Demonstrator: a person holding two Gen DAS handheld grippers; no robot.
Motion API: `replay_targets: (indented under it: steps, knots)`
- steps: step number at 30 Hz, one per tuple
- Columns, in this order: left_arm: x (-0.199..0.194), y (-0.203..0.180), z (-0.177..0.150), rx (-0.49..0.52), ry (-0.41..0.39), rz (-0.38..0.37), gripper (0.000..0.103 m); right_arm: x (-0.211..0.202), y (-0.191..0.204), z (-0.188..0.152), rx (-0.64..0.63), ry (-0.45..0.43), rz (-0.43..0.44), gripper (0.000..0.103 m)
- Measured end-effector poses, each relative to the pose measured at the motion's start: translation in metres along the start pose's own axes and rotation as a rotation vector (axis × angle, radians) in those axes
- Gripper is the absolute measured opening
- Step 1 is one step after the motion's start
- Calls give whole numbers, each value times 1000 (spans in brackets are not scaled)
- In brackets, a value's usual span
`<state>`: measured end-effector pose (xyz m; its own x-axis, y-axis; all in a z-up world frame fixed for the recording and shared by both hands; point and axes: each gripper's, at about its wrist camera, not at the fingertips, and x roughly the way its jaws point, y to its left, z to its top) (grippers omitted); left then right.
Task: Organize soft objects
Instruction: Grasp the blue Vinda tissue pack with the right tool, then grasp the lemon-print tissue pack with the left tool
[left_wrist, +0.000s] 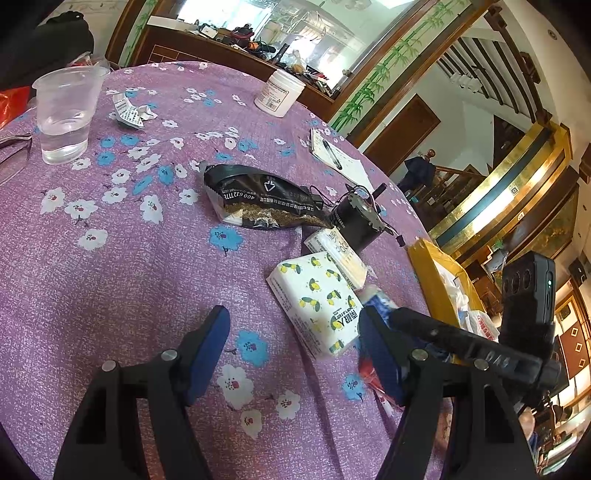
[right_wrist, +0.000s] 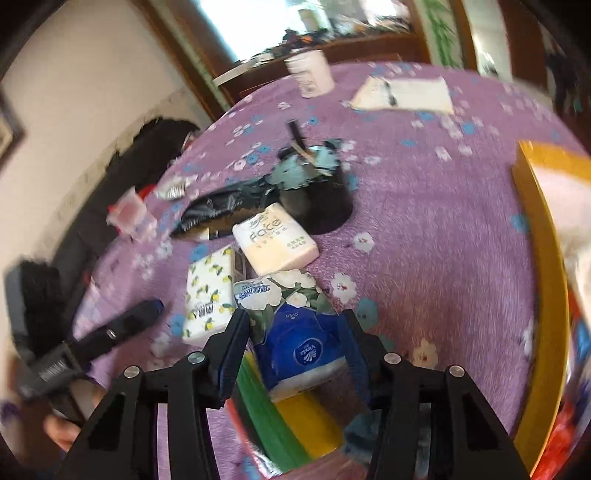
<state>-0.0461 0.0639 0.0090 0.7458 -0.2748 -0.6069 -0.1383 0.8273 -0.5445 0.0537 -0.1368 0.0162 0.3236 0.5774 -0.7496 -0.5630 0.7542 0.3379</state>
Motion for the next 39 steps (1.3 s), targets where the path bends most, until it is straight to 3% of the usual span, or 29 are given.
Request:
replay_targets:
  steps: [2, 5, 7, 9, 12, 17, 23, 28, 32, 37, 38, 39]
  knots:
    - [0, 0, 0, 0, 0, -1, 71, 1, 6, 1, -36, 11, -43, 62]
    - [0, -1, -1, 2, 2, 1, 72, 2, 3, 4, -67, 4, -88, 65]
    - [1, -1, -1, 2, -1, 2, 72, 7, -1, 5, -88, 19, -106, 76]
    - [1, -1, -1, 3, 1, 1, 72, 14, -4, 6, -88, 43, -119, 77]
    - [2, -2, -1, 6, 5, 1, 72, 19, -10, 7, -75, 37, -107, 77]
    - [2, -2, -1, 8, 11, 7, 72, 13, -18, 5, -25, -3, -57, 57]
    - [5, -8, -1, 27, 27, 60, 76, -22, -27, 4, 49, -191, -84, 54]
    - [16, -23, 2, 19, 63, 83, 78, -37, -29, 3, 70, -275, -58, 55]
    - [36, -45, 9, 42, 109, 172, 78, -50, -32, 3, 80, -327, -31, 55]
    - [64, -61, 15, 104, 120, 293, 77, -51, -33, 4, 83, -327, -20, 55]
    - [68, -62, 15, 124, 120, 312, 66, -51, -33, 4, 80, -326, -17, 55]
    - [70, -62, 13, 150, 122, 327, 63, -51, -33, 3, 77, -324, -13, 55]
